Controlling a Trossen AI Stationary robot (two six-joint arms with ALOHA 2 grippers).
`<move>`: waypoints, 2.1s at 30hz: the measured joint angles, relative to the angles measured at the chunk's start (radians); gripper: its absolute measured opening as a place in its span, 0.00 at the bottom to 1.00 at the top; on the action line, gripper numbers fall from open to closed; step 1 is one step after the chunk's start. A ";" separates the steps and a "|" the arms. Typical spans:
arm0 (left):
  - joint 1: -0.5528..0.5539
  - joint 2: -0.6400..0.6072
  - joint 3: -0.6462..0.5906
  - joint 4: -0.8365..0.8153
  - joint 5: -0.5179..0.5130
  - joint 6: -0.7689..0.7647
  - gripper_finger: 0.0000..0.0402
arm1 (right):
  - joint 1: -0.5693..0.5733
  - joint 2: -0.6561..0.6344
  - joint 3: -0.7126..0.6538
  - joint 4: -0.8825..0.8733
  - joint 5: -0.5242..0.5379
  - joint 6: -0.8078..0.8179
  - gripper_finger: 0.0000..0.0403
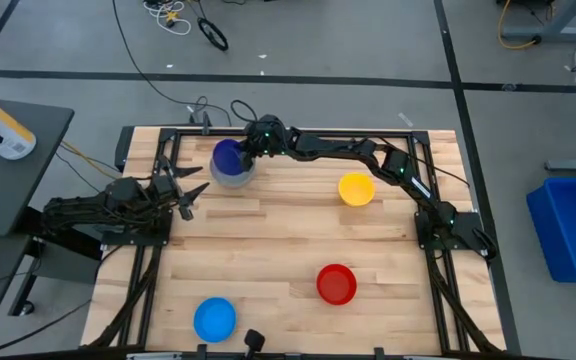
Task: Nest bowls inside each other
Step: Stack the blue bowl on the gray bowl, then stack the yellow bowl on the blue bowl
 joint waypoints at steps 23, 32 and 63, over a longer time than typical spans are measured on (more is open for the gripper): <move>0.000 0.000 0.000 -0.003 0.001 0.006 0.57 | 0.001 0.059 0.001 -0.043 -0.026 -0.019 0.00; 0.000 0.000 0.000 -0.003 0.001 0.004 0.57 | 0.000 0.061 0.001 -0.037 -0.008 -0.026 0.01; 0.000 0.000 0.000 -0.008 0.001 -0.002 0.57 | 0.010 0.061 0.001 -0.014 -0.096 -0.042 0.43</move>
